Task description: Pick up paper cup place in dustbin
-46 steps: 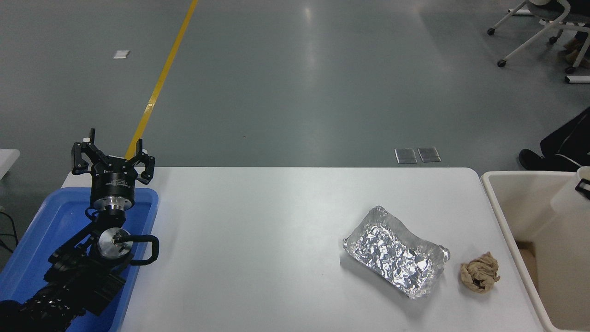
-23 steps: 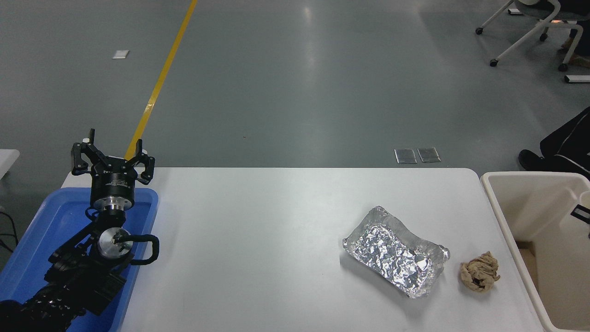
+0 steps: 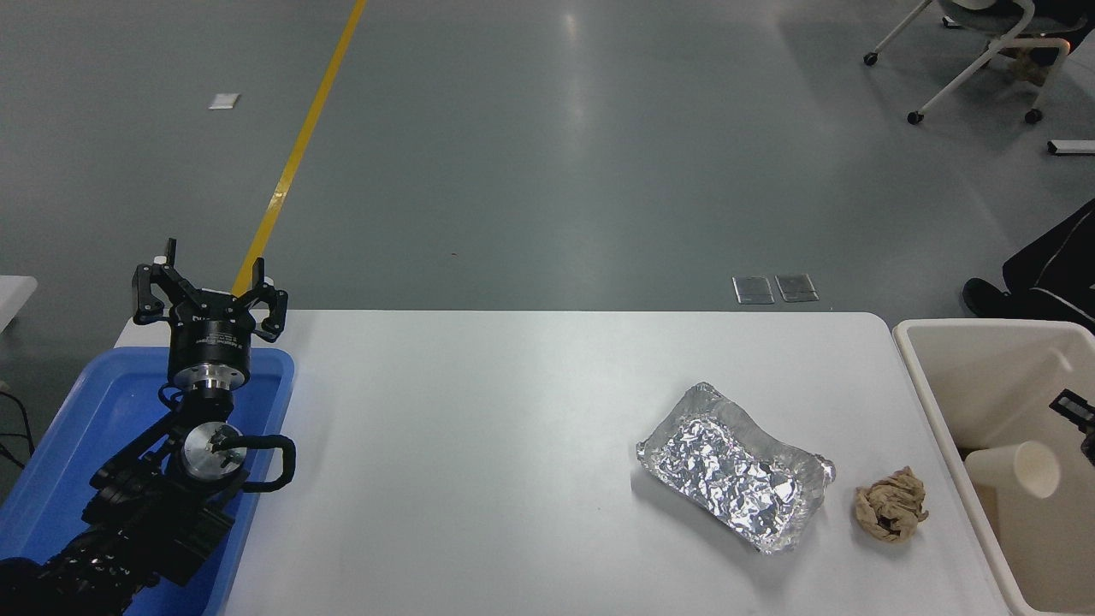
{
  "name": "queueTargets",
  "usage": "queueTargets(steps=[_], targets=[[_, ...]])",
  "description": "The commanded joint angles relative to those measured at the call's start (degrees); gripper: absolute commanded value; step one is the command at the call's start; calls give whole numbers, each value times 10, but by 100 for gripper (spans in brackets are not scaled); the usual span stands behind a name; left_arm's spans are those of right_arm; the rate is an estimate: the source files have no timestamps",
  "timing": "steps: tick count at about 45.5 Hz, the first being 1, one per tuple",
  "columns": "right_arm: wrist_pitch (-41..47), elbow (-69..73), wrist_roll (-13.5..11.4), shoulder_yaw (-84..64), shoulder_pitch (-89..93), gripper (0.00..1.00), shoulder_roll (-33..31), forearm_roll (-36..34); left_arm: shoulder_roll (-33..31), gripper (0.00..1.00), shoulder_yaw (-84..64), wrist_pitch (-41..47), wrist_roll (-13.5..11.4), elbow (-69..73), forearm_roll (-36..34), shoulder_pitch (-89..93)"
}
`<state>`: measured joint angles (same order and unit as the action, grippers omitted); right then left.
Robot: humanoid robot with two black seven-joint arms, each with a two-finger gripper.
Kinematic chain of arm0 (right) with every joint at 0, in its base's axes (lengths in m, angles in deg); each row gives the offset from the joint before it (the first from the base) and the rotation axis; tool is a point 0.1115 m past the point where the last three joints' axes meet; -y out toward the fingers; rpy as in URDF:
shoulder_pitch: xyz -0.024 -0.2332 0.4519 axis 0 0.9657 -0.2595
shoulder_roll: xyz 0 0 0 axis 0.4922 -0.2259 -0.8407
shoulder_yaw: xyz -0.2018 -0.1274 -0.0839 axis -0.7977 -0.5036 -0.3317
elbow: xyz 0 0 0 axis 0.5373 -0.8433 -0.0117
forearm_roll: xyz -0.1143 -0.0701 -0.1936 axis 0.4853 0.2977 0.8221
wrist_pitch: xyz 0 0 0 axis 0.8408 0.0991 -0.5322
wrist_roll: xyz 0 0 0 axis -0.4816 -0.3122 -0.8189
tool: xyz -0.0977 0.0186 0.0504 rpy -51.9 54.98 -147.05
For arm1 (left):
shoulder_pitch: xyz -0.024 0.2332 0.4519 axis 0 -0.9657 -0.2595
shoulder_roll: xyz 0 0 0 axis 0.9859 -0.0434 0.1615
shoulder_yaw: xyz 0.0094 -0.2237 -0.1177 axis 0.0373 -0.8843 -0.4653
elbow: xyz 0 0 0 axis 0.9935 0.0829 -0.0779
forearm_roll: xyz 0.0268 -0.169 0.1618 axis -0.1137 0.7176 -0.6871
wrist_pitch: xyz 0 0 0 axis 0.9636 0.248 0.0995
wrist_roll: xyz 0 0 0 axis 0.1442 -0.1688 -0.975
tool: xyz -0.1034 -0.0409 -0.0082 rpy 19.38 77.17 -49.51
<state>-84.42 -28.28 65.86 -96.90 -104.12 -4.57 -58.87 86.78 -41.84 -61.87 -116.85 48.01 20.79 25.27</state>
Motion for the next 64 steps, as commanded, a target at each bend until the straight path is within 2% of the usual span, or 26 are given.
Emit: queueTargets(steps=[1, 7, 21, 26, 34, 40, 46, 57, 64], targets=[[0, 14, 2, -1, -6, 100, 0, -11, 0, 99, 0, 0, 0, 0, 0, 0], [0, 52, 5, -1, -32, 100, -10, -11, 0, 99, 1, 0, 0, -1, 0, 0], [10, 283, 6, -17, -142, 100, -115, 1, 0, 99, 1, 0, 0, -1, 0, 0], [28, 368, 12, -61, -218, 100, -147, 25, 0, 99, 0, 0, 0, -1, -1, 0], [120, 479, 52, -88, -355, 100, -203, 63, 0, 99, 1, -1, 1, -1, -1, 0], [176, 571, 52, -98, -462, 100, -250, 71, 0, 99, 1, -1, 1, -1, -1, 0], [268, 655, 52, -129, -596, 100, -289, 138, 0, 99, 1, -1, 1, -1, -1, 0], [403, 781, 52, -217, -838, 100, -305, 166, 0, 99, 1, -1, 1, -1, -2, 0], [403, 847, 48, -253, -967, 100, -298, 166, 0, 99, 0, -1, 1, -1, -2, 0]])
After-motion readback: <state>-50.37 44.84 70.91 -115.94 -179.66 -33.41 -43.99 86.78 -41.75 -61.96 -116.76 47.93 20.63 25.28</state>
